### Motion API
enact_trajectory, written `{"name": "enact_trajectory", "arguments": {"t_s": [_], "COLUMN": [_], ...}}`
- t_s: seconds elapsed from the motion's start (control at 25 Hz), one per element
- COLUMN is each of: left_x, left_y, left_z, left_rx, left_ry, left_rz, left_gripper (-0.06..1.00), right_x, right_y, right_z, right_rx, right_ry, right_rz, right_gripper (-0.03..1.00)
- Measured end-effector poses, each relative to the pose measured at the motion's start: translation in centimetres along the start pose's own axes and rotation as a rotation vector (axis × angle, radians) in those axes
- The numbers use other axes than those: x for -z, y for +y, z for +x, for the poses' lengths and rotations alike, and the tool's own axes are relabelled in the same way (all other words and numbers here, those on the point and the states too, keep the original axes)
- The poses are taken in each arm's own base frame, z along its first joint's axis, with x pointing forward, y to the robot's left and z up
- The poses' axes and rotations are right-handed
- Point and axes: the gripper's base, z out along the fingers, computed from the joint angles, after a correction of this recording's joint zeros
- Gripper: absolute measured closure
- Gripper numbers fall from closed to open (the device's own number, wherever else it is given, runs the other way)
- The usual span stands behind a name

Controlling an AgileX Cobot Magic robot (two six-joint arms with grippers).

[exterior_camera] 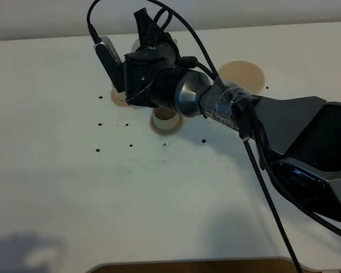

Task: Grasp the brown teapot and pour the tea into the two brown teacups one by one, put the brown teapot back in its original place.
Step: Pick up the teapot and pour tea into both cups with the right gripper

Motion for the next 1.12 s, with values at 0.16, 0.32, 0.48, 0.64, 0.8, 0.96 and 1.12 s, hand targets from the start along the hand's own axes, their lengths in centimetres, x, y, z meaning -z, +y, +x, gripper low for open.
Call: {"name": "enact_trajectory", "arguments": {"t_s": [0.16, 0.32, 0.48, 0.64, 0.8, 0.96, 1.12], "left_x": [0.00, 0.00, 0.00, 0.00, 0.00, 0.00, 0.00], "left_y": [0.00, 0.00, 0.00, 0.00, 0.00, 0.00, 0.00], "left_z": [0.00, 0.00, 0.00, 0.00, 0.00, 0.00, 0.00], "left_rx": [0.000, 0.000, 0.000, 0.000, 0.000, 0.000, 0.000], "left_ry": [0.000, 0.000, 0.000, 0.000, 0.000, 0.000, 0.000], "left_rz": [0.000, 0.000, 0.000, 0.000, 0.000, 0.000, 0.000], "left_gripper": [0.46, 0.46, 0.46, 0.46, 0.46, 0.46, 0.46], "right_x": [0.04, 0.15, 0.15, 0.15, 0.15, 0.15, 0.15], "right_y": [-0.01, -0.04, -0.06, -0.07, 0.09, 0.22, 0.31], "right_z": [-0.04, -0.17, -0.19, -0.21, -0.30, -0.39, -0.44], "right_rx": [0.023, 0.030, 0.031, 0.033, 0.003, -0.078, -0.192], "right_ry": [0.000, -0.001, -0.003, -0.005, -0.015, -0.024, -0.028], "right_rz": [0.002, 0.006, 0.009, 0.010, -0.008, -0.023, -0.034], "right_gripper": [0.86, 0.86, 0.86, 0.86, 0.86, 0.86, 0.86]}}
